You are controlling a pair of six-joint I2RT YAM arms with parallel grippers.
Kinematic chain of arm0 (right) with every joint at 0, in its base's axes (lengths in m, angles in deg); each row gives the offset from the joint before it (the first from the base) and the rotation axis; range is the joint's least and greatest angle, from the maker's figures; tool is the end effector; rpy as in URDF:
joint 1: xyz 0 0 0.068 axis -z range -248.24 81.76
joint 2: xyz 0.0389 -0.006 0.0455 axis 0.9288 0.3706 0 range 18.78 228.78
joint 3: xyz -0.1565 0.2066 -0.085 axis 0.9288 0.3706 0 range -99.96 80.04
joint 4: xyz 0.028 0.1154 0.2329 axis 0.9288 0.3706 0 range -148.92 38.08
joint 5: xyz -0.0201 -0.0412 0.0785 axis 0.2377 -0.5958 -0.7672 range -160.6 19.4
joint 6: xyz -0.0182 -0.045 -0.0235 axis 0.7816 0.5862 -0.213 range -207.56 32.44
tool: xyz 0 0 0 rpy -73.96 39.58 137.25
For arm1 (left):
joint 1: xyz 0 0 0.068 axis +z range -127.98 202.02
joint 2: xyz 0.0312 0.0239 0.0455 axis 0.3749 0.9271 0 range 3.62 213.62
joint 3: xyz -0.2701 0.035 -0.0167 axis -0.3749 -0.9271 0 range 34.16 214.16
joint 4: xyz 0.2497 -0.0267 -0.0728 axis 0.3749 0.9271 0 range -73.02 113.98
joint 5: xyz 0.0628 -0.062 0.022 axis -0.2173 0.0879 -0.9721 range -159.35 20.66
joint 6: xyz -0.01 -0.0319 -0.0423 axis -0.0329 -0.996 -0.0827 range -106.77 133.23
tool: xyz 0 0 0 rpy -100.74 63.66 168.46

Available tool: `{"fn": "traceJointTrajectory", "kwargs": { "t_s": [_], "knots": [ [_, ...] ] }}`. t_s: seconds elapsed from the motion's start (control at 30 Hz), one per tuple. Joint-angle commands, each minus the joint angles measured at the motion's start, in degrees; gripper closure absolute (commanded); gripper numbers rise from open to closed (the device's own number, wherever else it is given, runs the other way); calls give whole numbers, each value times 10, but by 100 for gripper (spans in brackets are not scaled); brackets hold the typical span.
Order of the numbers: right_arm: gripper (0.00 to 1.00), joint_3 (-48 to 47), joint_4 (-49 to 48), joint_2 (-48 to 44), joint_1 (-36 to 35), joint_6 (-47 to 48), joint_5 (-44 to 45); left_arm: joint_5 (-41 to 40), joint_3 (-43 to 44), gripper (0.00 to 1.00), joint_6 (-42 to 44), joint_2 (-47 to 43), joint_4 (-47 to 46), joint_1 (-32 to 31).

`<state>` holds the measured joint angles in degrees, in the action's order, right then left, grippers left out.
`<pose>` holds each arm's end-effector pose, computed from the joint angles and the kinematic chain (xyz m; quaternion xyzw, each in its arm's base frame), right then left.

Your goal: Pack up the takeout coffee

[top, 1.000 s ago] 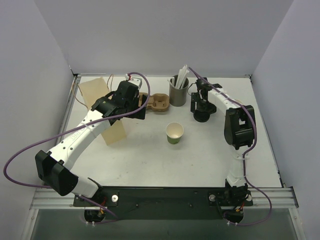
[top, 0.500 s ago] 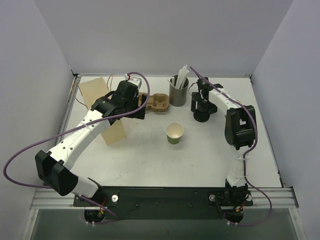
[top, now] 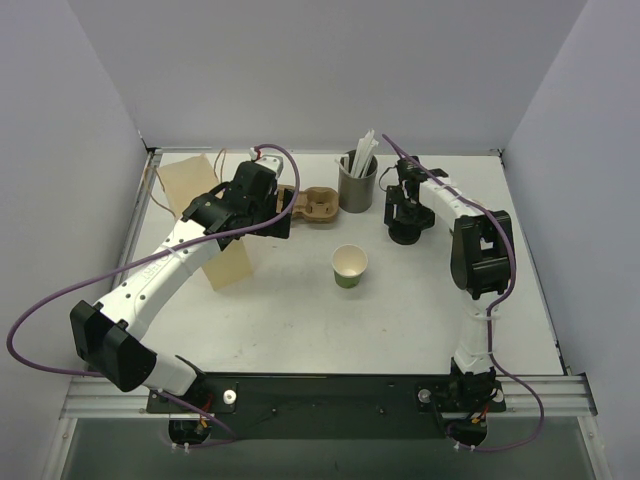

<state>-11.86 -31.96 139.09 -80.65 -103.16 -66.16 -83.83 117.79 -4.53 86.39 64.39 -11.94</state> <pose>0.4492 0.0959 0.1874 0.0381 0.9533 0.0361 0.2975 0.2582 -0.1633 0.3604 0.0837 0.9189 -0.0548 0.3815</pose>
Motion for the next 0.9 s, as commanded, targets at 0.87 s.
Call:
{"fn": "traceJointTrajectory", "kwargs": {
  "t_s": [0.87],
  "knots": [
    [34,-26,60,-89,2,-22,14,14,22,10,4,-6,-13,5]
  ]
}}
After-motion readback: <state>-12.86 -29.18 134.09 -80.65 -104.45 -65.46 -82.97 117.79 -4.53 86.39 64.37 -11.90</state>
